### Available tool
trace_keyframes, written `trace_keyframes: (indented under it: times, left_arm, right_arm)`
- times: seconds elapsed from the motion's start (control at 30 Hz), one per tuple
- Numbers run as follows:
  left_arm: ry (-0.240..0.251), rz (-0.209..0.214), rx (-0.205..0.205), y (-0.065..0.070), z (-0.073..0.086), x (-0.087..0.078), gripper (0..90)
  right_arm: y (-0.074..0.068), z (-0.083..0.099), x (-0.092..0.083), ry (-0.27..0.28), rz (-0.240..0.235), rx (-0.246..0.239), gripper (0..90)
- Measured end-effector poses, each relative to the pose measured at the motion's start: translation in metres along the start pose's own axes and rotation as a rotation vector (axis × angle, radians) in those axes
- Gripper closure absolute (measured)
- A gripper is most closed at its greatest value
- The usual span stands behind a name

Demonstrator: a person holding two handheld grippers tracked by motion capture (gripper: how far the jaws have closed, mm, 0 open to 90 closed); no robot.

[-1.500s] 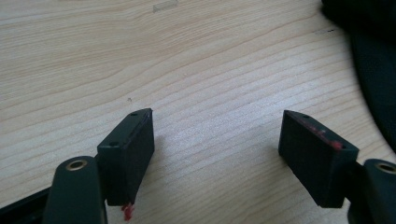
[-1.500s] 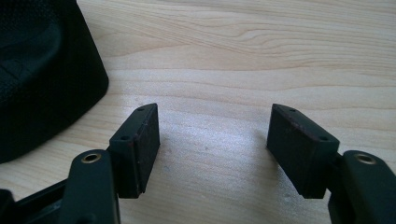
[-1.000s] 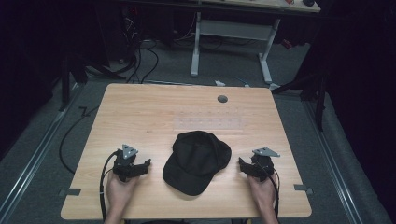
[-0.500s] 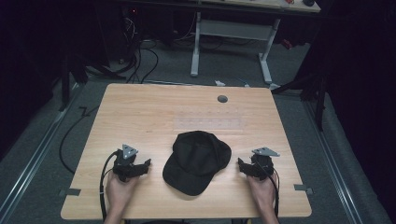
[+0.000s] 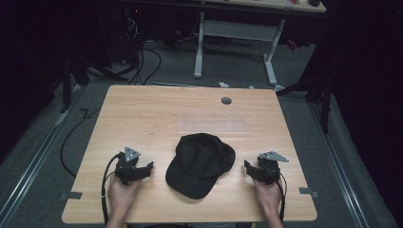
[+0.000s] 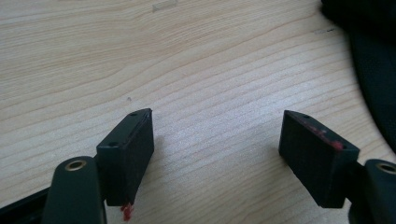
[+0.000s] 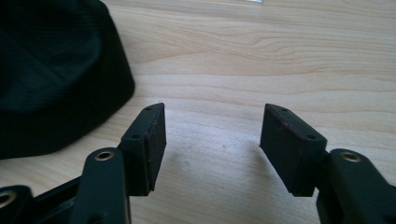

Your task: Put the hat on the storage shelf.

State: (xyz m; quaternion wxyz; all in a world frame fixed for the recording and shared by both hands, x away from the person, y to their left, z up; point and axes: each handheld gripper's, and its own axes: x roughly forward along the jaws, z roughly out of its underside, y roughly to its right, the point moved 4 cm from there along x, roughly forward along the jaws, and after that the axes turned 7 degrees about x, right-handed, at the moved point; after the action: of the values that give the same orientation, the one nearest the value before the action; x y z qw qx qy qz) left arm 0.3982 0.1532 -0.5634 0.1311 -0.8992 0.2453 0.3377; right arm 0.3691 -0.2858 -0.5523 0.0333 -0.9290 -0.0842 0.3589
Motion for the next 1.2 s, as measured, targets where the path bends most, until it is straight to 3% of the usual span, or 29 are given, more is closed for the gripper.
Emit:
trace_keyframes:
  times: [0.53, 0.67, 1.2]
  left_arm:
    - [0.001, 0.001, -0.002, 0.0, 0.0, 0.0, 26.5]
    - [-0.001, 0.0, 0.001, 0.0, 0.0, 0.0, 26.6]
    - [0.0, 0.0, 0.001, 0.0, 0.0, 0.0, 26.6]
  right_arm:
    - [-0.02, -0.005, -0.025, 0.047, -0.145, -0.021, 44.4]
    - [-0.028, -0.013, -0.032, 0.076, -0.18, -0.032, 44.2]
    - [-0.059, -0.042, -0.035, 0.093, -0.276, -0.096, 40.3]
